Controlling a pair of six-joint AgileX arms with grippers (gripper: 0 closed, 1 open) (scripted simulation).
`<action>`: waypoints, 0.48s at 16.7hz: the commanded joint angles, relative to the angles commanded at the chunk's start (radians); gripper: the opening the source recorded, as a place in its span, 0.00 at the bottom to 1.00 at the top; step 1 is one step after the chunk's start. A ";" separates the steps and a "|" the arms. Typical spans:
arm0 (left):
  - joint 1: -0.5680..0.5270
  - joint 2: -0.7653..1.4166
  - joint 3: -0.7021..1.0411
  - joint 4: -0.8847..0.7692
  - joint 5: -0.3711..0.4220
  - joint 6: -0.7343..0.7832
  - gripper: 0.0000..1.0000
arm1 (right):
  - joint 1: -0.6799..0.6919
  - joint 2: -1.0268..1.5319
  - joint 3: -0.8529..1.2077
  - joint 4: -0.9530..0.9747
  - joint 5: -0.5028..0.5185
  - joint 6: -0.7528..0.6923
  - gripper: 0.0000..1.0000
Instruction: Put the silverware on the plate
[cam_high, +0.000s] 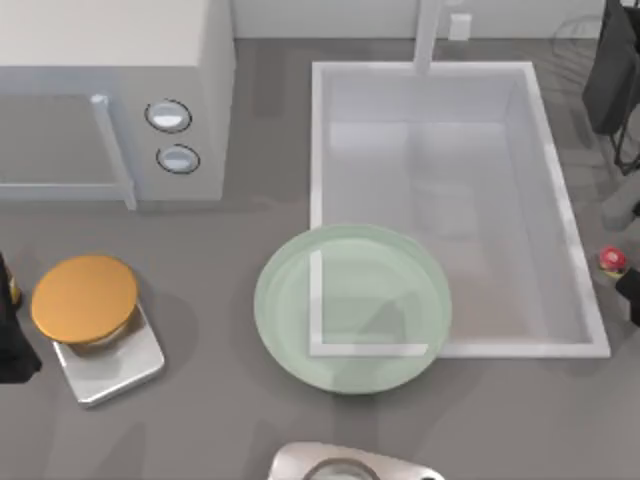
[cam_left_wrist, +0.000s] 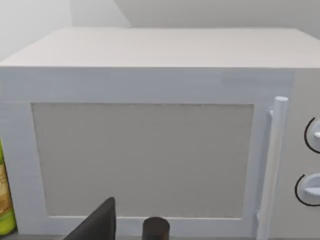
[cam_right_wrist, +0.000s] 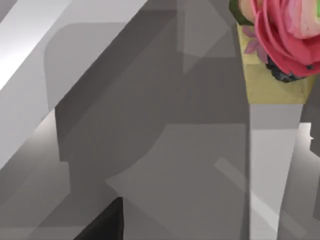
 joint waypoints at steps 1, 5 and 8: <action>0.000 0.000 0.000 0.000 0.000 0.000 1.00 | 0.000 0.000 0.000 0.000 0.000 0.000 1.00; 0.000 0.000 0.000 0.000 0.000 0.000 1.00 | 0.000 0.000 0.000 0.000 0.000 0.000 0.77; 0.000 0.000 0.000 0.000 0.000 0.000 1.00 | 0.000 0.000 0.000 0.000 0.000 0.000 0.55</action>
